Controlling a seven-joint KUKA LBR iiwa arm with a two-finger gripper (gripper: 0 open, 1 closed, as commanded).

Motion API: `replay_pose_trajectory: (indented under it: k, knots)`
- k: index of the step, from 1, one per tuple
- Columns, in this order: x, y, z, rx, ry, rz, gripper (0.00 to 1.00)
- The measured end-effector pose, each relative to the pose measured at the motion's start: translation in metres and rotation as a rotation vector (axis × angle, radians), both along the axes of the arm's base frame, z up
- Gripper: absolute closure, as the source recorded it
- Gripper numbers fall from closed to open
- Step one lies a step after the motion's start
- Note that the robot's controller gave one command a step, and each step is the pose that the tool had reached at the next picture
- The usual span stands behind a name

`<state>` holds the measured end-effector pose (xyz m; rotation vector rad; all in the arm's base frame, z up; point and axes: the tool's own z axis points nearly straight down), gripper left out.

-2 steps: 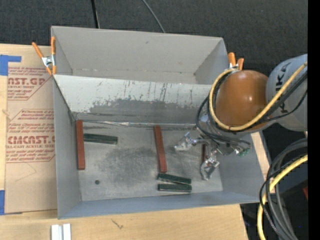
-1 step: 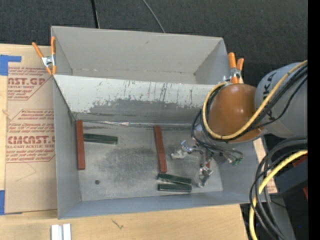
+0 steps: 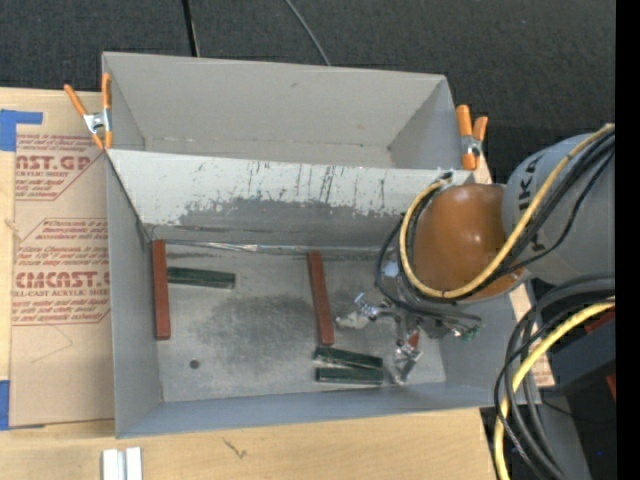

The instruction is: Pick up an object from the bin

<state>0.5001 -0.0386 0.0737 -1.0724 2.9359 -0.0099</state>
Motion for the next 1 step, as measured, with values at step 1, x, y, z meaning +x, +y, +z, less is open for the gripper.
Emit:
replay_pose_trajectory:
  k: [1]
  knots:
    - [-0.009, 0.0037, -0.0003, 0.002, 0.001, -0.008, 0.0]
